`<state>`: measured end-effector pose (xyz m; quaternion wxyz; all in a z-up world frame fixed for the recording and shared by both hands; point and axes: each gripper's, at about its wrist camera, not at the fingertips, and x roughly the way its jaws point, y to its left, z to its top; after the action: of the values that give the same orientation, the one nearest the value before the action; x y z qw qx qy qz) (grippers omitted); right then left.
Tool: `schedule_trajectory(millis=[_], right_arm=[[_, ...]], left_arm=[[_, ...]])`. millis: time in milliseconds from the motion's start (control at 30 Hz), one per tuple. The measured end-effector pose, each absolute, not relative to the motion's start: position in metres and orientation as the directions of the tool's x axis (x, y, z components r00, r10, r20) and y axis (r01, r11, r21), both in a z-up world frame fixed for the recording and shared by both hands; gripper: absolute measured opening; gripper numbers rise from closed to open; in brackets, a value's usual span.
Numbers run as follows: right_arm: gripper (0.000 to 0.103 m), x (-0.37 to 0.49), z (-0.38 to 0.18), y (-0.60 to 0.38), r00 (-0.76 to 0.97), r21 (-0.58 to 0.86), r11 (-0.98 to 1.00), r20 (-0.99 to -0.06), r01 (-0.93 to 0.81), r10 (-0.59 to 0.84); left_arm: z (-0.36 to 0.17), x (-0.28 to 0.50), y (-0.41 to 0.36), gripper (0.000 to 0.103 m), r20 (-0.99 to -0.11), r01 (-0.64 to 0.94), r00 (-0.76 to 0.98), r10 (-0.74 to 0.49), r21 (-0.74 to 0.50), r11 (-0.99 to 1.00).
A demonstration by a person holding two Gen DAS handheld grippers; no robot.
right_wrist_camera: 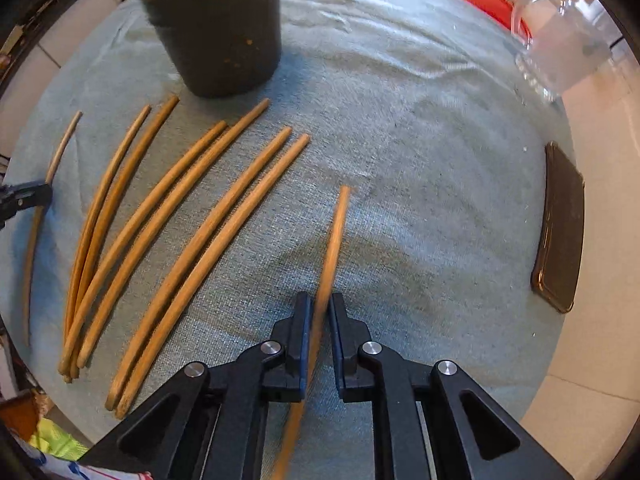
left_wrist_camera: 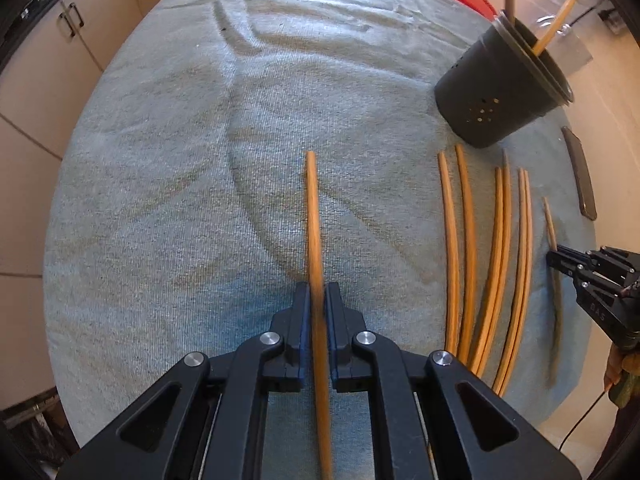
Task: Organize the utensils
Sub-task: 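Lift both held chopsticks upright and carry them toward the holder, then lower both chopsticks into the black holder and open both grippers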
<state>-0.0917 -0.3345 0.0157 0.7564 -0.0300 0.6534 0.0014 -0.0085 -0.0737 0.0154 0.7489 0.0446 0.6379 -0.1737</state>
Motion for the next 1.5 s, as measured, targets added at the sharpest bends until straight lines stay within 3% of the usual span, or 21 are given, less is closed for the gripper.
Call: schedule_trajectory(millis=[300, 800, 1100, 1500], right_arm=[[0.007, -0.130, 0.029, -0.342, 0.333, 0.064, 0.997, -0.942, 0.042, 0.046], [0.007, -0.198, 0.092, -0.347, 0.648, 0.201, 0.977, -0.755, 0.075, 0.106], [0.007, -0.214, 0.129, -0.343, 0.755, 0.217, 0.972, -0.651, 0.084, 0.080], [0.007, -0.202, 0.154, -0.347, 0.812, 0.234, 0.968, -0.580, 0.085, 0.069]], left_arm=[[0.057, -0.051, -0.046, 0.007, -0.906, 0.311, 0.298, -0.302, -0.207, 0.928], [0.132, -0.130, -0.041, 0.007, -0.735, 0.425, 0.551, -0.395, -0.160, 0.891], [0.164, -0.145, -0.034, 0.007, -0.642, 0.419, 0.638, -0.425, -0.173, 0.891], [0.207, -0.135, -0.051, 0.007, -0.527, 0.444, 0.692, -0.493, -0.228, 0.866]])
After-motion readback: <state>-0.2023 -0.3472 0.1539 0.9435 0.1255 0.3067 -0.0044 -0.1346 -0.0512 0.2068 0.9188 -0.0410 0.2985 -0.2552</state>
